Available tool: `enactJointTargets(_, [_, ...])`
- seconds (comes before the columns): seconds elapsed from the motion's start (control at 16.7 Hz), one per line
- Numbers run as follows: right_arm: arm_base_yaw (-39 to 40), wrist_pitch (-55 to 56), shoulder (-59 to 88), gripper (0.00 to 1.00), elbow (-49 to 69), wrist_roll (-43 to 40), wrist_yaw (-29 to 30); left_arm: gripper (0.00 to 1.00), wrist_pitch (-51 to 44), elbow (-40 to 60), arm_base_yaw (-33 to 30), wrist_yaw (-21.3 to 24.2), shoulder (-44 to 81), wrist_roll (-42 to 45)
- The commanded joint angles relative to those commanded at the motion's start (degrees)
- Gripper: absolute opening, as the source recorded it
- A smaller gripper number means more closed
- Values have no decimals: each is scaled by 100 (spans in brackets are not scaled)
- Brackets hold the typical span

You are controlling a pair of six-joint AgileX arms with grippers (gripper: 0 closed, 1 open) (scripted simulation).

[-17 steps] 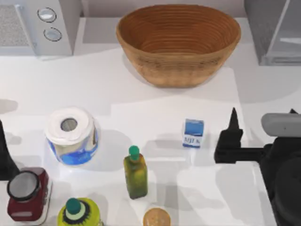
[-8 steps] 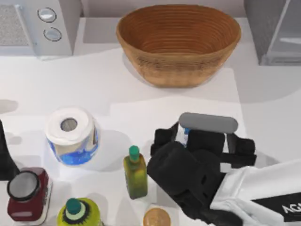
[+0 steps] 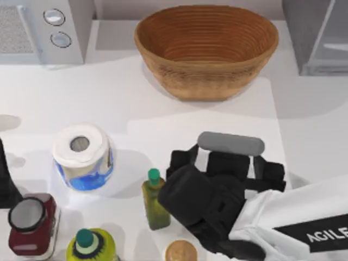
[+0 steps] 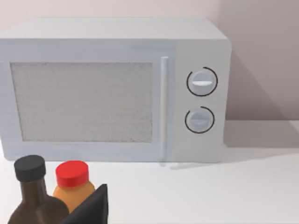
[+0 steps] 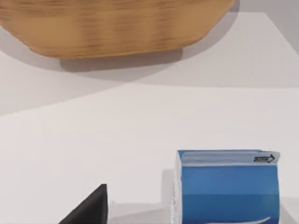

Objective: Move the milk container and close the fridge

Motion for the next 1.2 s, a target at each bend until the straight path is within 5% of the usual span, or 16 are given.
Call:
enactJointTargets(0.72, [-548,1043,567,100,158,-751,-381,100,0,0,0,0,0,0])
enactJointTargets(1.2, [-548,1043,567,40,158,-751,-381,100,0,0,0,0,0,0])
